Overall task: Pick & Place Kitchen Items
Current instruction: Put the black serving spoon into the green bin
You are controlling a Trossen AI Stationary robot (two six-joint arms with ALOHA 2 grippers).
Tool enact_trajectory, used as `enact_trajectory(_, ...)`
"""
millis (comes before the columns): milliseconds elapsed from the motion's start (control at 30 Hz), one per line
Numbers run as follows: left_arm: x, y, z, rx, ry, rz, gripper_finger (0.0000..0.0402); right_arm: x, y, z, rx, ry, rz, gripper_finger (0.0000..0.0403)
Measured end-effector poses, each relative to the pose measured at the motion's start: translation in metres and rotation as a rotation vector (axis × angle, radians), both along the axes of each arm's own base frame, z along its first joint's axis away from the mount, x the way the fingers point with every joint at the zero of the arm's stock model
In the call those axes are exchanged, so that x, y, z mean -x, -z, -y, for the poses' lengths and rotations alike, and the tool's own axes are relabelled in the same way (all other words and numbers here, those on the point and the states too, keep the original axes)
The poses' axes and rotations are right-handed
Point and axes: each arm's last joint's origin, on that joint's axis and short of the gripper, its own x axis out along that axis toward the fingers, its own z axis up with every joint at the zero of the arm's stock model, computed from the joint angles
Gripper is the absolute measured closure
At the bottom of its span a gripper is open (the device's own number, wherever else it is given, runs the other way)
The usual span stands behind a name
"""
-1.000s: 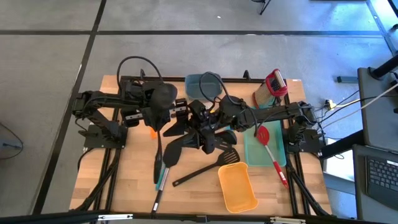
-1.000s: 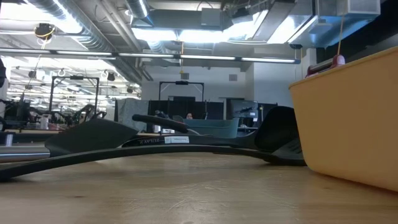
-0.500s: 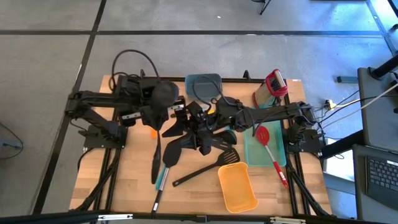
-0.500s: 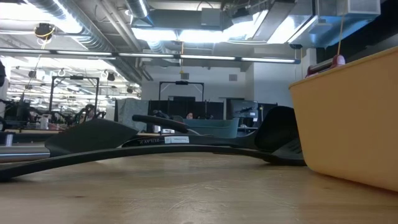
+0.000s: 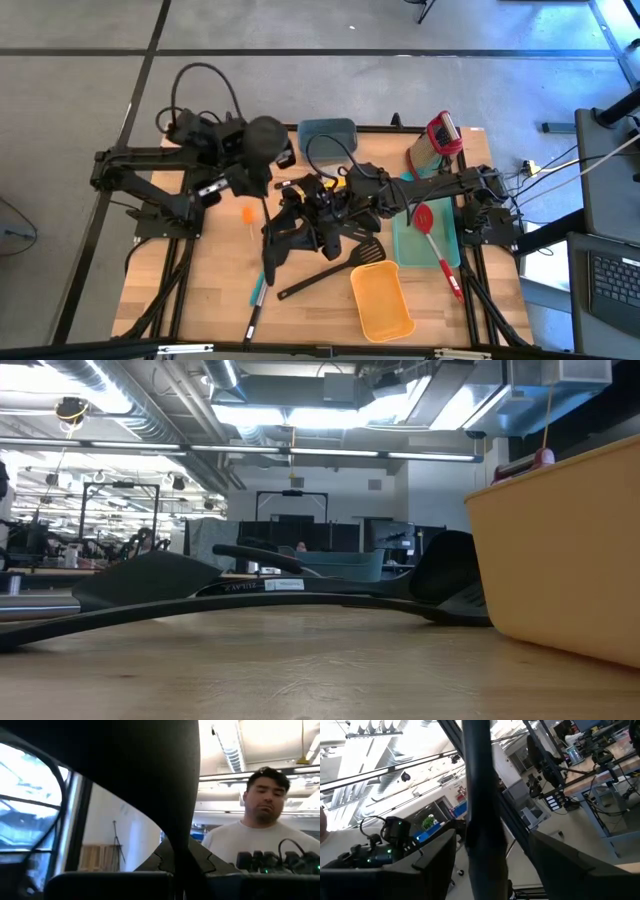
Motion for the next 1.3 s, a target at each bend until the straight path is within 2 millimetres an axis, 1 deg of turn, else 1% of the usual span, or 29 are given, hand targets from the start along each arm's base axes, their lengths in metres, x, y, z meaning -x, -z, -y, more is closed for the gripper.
enact_trajectory(167,-0.013,0.009,-0.002,0.0,0.001,-0.042,0.0398,0.0,0.0,0.0,0.0,0.002,0.004,0.0151)
enact_trajectory(300,-0.011,0.007,-0.002,-0.009,-0.005,-0.02,0.0398,0.001,-0.001,0.0,-0.005,0.001,0.003,0.0151)
enact_trajectory(467,-0.008,0.006,-0.002,-0.042,0.028,-0.003,0.0398,0.001,-0.002,0.0,-0.017,-0.002,0.004,0.0155)
enact_trajectory(567,-0.008,0.006,-0.002,-0.048,0.039,-0.009,0.0398,0.002,-0.004,0.0,-0.043,-0.008,0.014,0.0171)
enact_trajectory(667,-0.008,0.006,-0.002,-0.057,0.034,0.001,0.0398,0.002,-0.005,0.0,-0.05,-0.01,0.014,0.0196)
enact_trajectory(833,-0.008,0.007,-0.008,-0.073,0.02,0.004,0.0398,0.002,-0.005,0.0,-0.034,-0.013,0.025,0.0233)
enact_trajectory(933,-0.009,0.008,-0.011,-0.084,0.016,0.002,0.0398,0.002,-0.005,0.001,-0.029,-0.012,0.032,0.0244)
enact_trajectory(1167,-0.013,0.012,-0.026,-0.098,-0.01,-0.02,0.0398,0.003,-0.006,0.0,-0.032,-0.027,0.038,0.0256)
enact_trajectory(1300,-0.017,0.015,-0.03,-0.098,-0.009,-0.041,0.0398,0.002,-0.006,0.0,-0.058,-0.033,0.017,0.0285)
